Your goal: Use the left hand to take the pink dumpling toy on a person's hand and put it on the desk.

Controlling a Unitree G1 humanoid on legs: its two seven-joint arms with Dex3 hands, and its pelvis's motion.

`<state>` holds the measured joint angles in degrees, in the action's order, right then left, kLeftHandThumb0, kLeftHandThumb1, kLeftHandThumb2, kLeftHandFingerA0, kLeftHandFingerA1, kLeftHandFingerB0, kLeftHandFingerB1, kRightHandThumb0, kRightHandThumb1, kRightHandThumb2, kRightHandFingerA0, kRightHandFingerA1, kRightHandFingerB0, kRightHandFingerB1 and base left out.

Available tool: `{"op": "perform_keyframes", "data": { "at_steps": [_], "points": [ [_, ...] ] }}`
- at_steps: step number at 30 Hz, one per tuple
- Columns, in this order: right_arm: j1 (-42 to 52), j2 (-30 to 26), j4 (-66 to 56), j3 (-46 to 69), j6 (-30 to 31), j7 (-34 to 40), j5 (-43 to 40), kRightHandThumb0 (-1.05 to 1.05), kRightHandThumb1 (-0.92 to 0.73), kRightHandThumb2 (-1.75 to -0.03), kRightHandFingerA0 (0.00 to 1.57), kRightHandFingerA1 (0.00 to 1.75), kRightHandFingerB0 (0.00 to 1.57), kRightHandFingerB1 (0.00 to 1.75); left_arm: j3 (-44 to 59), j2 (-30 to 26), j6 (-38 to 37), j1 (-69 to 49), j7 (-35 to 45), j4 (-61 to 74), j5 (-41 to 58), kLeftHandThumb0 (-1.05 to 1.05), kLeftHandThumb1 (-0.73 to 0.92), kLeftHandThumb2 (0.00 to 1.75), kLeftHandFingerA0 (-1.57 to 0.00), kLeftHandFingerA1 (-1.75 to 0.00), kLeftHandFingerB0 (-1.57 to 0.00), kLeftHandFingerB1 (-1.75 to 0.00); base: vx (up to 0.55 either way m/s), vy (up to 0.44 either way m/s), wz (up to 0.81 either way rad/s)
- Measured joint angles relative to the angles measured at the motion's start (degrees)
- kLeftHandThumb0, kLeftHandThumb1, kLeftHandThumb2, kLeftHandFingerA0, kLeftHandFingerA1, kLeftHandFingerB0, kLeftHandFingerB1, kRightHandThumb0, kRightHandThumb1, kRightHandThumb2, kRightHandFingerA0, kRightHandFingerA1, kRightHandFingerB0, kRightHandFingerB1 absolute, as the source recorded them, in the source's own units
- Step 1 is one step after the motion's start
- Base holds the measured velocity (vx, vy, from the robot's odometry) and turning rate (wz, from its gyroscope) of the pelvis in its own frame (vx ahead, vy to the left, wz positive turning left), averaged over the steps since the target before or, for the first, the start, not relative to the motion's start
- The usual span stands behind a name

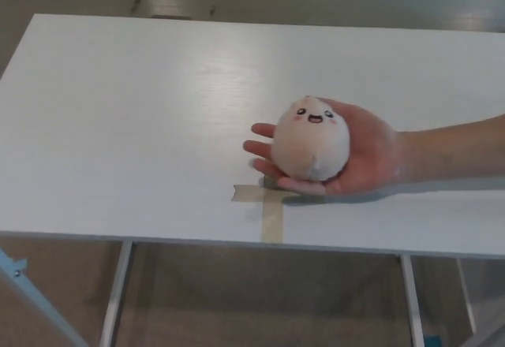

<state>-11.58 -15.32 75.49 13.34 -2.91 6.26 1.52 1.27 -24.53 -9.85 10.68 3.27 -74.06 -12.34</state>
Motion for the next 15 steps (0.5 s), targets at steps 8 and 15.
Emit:
{"op": "perform_keyframes", "data": {
  "at_steps": [8, 15],
  "points": [
    [0.0, -0.2, 0.0, -1.0, 0.4, -0.8, 0.2, -0.42, -0.55, -0.88, 0.46, 0.56, 0.38, 0.51, 0.1, 0.0, -0.1, 0.0, 0.0, -0.1, 0.1, -0.37, 0.64, 0.6, -0.69, -0.5, -0.54, -0.4, 0.0, 0.0, 0.0],
    [0.0, -0.6, 0.0, -1.3, 0.6, -1.9, 0.1, -0.42, -0.57, -0.88, 0.46, 0.55, 0.44, 0.54, 0.4, 0.0, -0.1, 0.1, 0.0, -0.1, 0.1, -0.37, 0.64, 0.6, -0.7, -0.52, -0.54, -0.4, 0.0, 0.0, 0.0]
  ]
}}
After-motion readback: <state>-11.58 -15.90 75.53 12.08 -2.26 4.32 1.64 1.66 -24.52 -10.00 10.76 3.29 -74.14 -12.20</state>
